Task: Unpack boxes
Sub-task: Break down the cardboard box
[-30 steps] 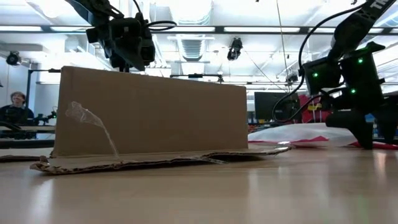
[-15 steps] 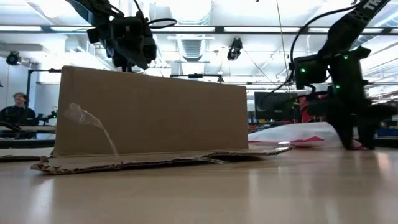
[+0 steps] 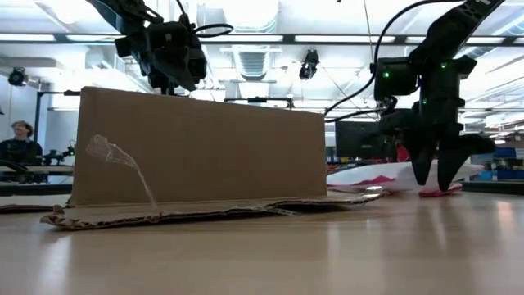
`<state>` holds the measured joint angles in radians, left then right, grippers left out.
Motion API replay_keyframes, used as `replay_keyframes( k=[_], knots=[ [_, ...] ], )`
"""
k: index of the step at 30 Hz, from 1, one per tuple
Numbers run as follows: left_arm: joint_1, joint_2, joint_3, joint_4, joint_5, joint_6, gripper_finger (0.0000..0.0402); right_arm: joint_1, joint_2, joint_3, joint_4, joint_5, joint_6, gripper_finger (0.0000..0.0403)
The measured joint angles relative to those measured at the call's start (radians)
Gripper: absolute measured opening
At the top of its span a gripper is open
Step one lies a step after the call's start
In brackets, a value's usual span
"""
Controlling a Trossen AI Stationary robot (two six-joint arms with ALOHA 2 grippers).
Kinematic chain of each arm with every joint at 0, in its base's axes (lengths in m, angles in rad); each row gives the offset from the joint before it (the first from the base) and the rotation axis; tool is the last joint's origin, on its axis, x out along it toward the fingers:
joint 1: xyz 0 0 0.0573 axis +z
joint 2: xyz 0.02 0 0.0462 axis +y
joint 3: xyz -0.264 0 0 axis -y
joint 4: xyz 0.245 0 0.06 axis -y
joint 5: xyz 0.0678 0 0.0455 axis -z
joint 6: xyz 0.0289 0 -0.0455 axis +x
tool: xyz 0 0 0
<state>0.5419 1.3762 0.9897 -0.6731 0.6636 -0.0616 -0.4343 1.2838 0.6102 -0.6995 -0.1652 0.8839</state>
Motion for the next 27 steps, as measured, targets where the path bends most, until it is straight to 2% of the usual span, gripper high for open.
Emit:
replay_keyframes(
  k=[11, 21, 27],
  knots=[
    [0.0, 0.0, 0.0, 0.0, 0.002, 0.0, 0.0277, -0.009, 0.0, 0.002, -0.006, 0.191, 0.057, 0.0181],
    [0.0, 0.0, 0.0, 0.0, 0.002, -0.02, 0.0277, -0.018, -0.012, 0.004, 0.012, 0.255, 0.021, 0.0181],
    [0.0, 0.0, 0.0, 0.0, 0.002, -0.031, 0.0277, -0.018, -0.012, 0.011, 0.014, 0.368, -0.027, 0.0181]
  ],
)
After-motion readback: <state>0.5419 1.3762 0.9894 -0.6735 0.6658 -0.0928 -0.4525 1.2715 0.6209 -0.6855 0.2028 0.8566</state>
